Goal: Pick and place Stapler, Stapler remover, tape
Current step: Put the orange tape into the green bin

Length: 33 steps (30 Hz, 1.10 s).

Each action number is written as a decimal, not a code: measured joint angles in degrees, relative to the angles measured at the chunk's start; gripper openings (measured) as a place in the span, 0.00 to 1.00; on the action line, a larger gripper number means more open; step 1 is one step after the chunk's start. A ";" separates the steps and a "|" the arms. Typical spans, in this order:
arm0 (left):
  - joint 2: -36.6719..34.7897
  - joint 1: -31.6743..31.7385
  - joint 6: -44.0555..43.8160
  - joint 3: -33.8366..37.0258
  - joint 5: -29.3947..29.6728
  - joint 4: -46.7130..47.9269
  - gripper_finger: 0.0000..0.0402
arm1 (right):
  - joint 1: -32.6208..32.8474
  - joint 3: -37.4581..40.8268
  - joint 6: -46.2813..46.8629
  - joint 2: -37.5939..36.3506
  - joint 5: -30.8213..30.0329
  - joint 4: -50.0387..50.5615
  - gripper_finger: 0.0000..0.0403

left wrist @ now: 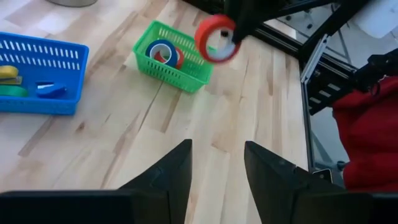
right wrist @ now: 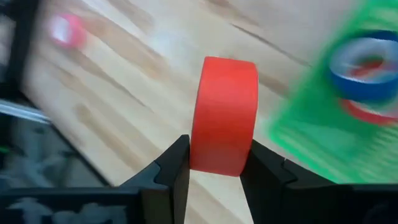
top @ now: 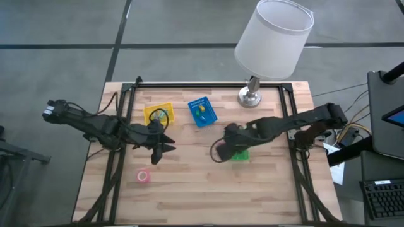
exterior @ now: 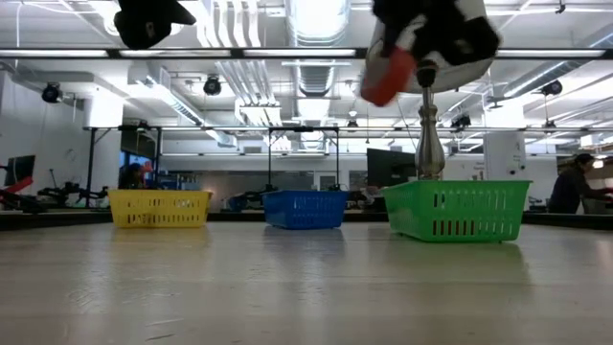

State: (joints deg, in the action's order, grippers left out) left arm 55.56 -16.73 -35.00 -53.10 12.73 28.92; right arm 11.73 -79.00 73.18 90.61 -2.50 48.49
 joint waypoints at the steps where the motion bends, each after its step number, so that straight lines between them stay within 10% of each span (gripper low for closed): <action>1: 0.04 0.00 0.02 0.00 0.03 -0.11 0.37 | 0.02 0.00 -0.33 -0.93 0.06 3.09 0.29; 8: 0.73 0.02 0.04 0.02 0.05 -0.35 0.37 | 0.02 0.04 -7.41 -3.42 2.14 19.89 0.27; 33: 0.86 -0.15 -3.68 1.10 -1.48 -0.24 0.37 | -3.72 0.02 -59.43 17.28 3.92 23.73 0.30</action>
State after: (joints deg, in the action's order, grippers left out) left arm 56.42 -16.88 -38.68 -52.00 11.25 28.69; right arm 8.01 -78.98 13.75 107.89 1.42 72.22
